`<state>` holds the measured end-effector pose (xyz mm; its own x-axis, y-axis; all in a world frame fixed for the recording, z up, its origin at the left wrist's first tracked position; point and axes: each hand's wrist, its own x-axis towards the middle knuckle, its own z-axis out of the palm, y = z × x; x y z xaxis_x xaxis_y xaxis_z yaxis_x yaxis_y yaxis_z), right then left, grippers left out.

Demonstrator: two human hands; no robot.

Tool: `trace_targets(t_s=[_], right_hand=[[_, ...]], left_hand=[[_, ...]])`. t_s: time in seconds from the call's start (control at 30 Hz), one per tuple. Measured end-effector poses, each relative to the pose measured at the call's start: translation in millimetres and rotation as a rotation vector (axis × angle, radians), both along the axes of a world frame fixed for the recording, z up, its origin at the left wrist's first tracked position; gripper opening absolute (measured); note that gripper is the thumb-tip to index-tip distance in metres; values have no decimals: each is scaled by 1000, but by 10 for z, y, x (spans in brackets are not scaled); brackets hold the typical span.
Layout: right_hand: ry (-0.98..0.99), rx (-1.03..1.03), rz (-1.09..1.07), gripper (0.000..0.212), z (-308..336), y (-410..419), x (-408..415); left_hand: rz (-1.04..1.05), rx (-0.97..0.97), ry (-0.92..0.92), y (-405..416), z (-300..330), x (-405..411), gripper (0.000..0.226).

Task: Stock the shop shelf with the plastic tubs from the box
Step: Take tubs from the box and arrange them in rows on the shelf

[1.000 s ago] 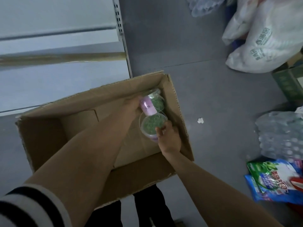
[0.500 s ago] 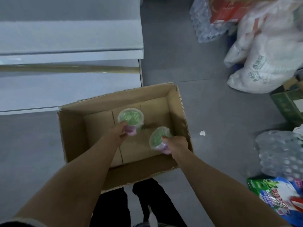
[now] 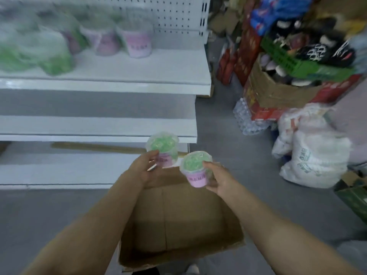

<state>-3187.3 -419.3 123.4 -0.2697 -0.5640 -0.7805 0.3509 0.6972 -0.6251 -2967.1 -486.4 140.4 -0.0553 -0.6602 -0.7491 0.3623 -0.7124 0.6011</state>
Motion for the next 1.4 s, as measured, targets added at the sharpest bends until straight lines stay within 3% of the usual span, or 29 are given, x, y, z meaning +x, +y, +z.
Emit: trace_targets(t_s=[0.07,0.13,0.27,0.4,0.63,0.8,0.87,0.9,0.93,1.03,1.13,1.2,1.3,1.4], right_hand=[[-7,-109,28,33,291,-141,85],[-19,-204,47,36,551,-272,151],[-36,-322,119,61,996,-504,233],[-52,-398,173,51,1362,-650,379],[-116,-483,121,50,1691,-932,740],[-117,-502,69,50,1778,-1110,964],[-126,-500,39,52,1792,-1174,1032],[-131,-502,27,55,1796,-1204,1055],[-133,-503,19,57,1797,-1241,1074],[-109,-504,-9,57,1806,-1374,1109],[-47,-509,-32,45,1823,-1570,1168],[-16,-524,-40,39,1835,-1717,1228],[43,-525,-84,44,1836,-1927,1339],[142,-493,-128,43,1798,-2125,1440]], left_hand=[[-12,-80,65,-95,420,75,20],[-12,-163,91,-210,763,203,14],[39,-297,134,-512,1245,520,8],[65,-364,110,-776,1621,729,10],[167,-367,10,-1170,1876,981,23],[158,-431,-145,-1410,1843,1097,69],[179,-451,-177,-1476,1805,1113,66],[184,-474,-201,-1511,1789,1130,52],[212,-493,-257,-1514,1794,1146,40],[175,-560,-771,-1623,1650,1239,57],[216,-919,-1128,-1662,1581,1269,46],[103,-1062,-1335,-1719,1532,1298,46],[-51,-1122,-1427,-1869,1466,1379,43],[-66,-1167,-1477,-1951,1457,1422,41]])
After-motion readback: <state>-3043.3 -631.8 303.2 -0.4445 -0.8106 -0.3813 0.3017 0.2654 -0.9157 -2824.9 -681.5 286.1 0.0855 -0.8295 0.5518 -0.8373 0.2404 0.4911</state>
